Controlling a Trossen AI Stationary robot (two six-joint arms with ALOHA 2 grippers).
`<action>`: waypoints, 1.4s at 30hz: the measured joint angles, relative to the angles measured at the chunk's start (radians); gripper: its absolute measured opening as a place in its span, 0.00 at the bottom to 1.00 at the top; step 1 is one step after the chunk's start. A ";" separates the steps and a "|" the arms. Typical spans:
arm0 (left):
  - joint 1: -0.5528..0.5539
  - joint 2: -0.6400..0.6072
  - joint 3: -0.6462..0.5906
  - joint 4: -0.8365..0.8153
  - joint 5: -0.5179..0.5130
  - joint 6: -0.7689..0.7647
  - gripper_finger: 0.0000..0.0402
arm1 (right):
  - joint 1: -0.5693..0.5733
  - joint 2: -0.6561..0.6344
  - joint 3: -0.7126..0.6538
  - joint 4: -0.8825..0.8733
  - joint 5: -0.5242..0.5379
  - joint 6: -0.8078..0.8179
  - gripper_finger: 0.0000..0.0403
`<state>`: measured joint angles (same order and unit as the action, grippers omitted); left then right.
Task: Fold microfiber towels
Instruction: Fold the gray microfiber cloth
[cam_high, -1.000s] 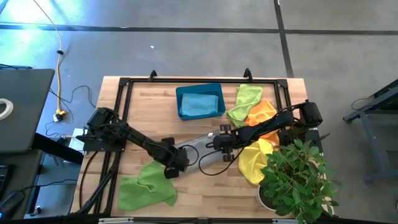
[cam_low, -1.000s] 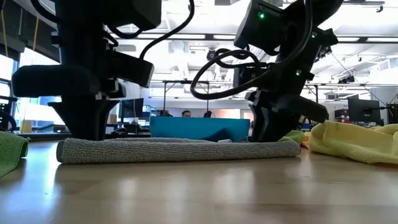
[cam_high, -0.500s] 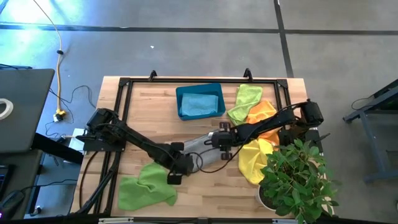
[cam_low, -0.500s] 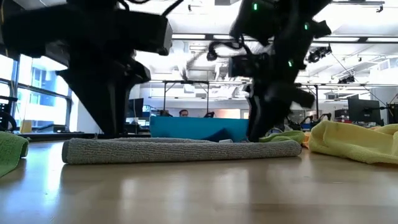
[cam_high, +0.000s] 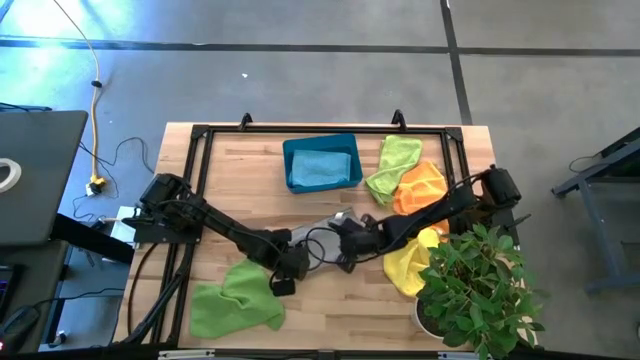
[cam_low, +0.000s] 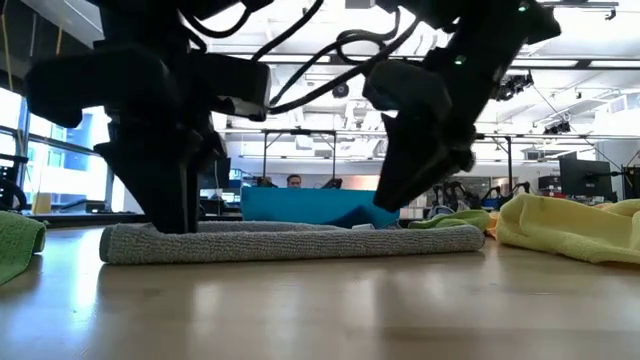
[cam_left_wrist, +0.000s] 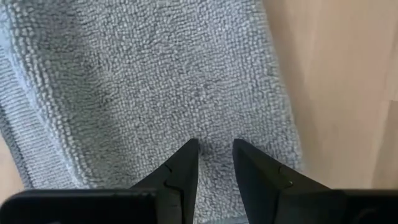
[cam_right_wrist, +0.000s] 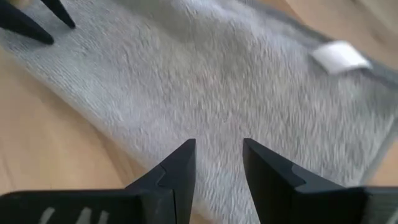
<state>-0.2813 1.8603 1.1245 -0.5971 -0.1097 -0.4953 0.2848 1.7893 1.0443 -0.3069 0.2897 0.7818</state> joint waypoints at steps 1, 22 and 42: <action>0.000 0.000 0.000 0.001 0.000 0.000 0.22 | 0.006 0.000 0.000 -0.010 0.004 0.005 0.31; -0.002 0.058 0.004 0.137 0.041 -0.092 0.22 | -0.034 0.000 -0.140 -0.063 0.156 -0.072 0.31; 0.007 -0.031 0.000 0.194 -0.012 -0.008 0.22 | -0.139 -0.142 -0.144 -0.052 0.212 -0.275 0.31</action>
<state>-0.2741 1.8294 1.1244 -0.4036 -0.1221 -0.5036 0.1454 1.6478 0.9005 -0.3593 0.5013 0.5066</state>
